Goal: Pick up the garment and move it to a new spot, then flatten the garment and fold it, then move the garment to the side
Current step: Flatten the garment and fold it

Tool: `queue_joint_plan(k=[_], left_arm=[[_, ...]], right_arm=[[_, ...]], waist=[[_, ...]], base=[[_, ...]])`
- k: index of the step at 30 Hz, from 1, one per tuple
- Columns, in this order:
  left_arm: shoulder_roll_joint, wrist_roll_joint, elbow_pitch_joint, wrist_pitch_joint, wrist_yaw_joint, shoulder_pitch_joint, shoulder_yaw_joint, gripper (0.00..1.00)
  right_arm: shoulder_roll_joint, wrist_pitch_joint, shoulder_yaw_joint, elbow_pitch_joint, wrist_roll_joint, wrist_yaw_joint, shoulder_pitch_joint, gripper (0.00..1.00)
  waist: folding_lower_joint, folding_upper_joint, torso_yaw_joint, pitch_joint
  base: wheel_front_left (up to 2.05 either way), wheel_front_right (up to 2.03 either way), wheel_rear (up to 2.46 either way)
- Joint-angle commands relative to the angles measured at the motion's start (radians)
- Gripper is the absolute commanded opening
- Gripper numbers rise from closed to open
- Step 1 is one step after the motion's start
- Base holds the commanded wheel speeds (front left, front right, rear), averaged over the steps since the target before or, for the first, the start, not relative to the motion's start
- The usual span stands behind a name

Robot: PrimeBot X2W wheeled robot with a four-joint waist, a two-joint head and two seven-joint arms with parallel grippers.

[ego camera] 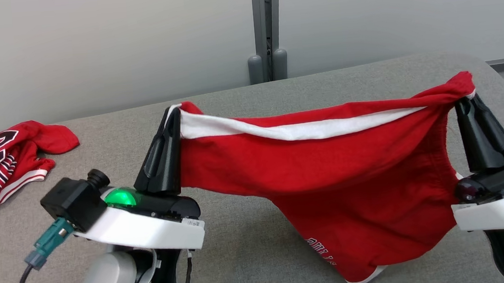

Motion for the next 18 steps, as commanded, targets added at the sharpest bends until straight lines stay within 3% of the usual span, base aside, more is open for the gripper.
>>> queue_joint_plan(k=[1, 8, 18], left_arm=[[0.009, 0.002, -0.029, 0.009, 0.007, -0.023, 0.004, 0.00], [0.069, 0.019, -0.085, 0.106, -0.005, -0.153, 0.016, 0.00], [0.094, 0.023, 0.154, 0.185, -0.068, -0.582, 0.058, 0.00]], right_arm=[[0.002, 0.015, -0.010, -0.029, 0.006, 0.000, 0.010, 0.00], [0.009, 0.112, -0.005, -0.090, 0.076, 0.000, -0.081, 0.00], [-0.042, 0.113, 0.080, 0.179, 0.060, 0.000, -0.516, 0.00]], waist=[[0.0000, -0.0001, -0.002, -0.002], [0.0000, -0.0001, -0.001, 0.037], [0.0000, -0.0001, 0.031, 0.231]], base=[[0.00, 0.00, 0.00], [0.00, 0.00, 0.00], [0.00, 0.00, 0.00]])
